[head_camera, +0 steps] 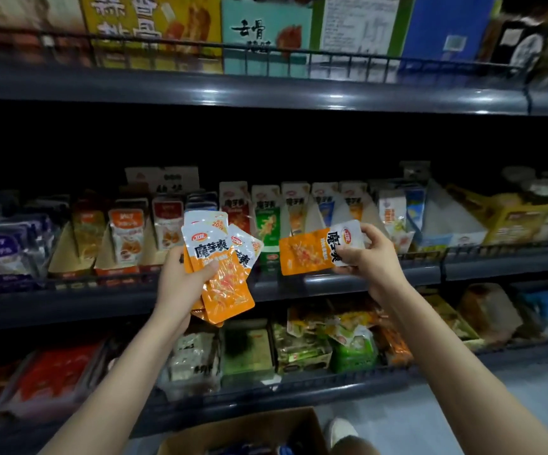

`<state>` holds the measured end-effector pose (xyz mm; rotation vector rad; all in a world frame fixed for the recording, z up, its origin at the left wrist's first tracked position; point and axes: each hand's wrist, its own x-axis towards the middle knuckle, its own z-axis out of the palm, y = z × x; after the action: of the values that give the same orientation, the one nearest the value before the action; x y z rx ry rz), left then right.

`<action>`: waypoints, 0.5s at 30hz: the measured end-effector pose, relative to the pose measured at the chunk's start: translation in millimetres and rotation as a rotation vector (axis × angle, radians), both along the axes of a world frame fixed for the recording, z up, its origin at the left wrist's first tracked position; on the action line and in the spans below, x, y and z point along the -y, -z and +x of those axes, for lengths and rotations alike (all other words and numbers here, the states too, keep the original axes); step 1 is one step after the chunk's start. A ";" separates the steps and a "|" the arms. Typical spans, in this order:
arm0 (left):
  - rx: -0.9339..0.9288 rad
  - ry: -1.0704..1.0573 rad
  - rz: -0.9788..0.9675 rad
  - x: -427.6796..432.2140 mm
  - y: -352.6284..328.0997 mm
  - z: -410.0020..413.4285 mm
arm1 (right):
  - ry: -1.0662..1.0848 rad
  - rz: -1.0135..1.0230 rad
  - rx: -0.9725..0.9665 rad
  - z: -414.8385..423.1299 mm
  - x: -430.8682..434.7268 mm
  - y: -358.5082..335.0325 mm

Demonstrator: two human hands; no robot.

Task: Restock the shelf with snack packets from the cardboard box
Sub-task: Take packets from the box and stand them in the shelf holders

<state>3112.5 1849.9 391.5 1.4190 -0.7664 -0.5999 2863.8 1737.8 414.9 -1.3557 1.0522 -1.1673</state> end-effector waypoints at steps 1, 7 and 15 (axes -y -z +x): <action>0.001 0.012 -0.003 12.0 -2.5 -7.2 | 0.028 -0.007 0.011 -11.4 8.7 -1.6; -0.011 0.065 -0.042 84.7 -15.9 -46.3 | 0.296 -0.200 -0.082 -69.8 75.0 -11.1; 0.085 0.075 -0.098 164.1 -22.7 -77.6 | 0.468 -0.588 -0.548 -83.8 171.8 -18.1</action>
<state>3034.9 1685.8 414.3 1.3366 -0.9078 -0.5553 2780.0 1566.0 433.0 -2.0345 1.5468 -1.5727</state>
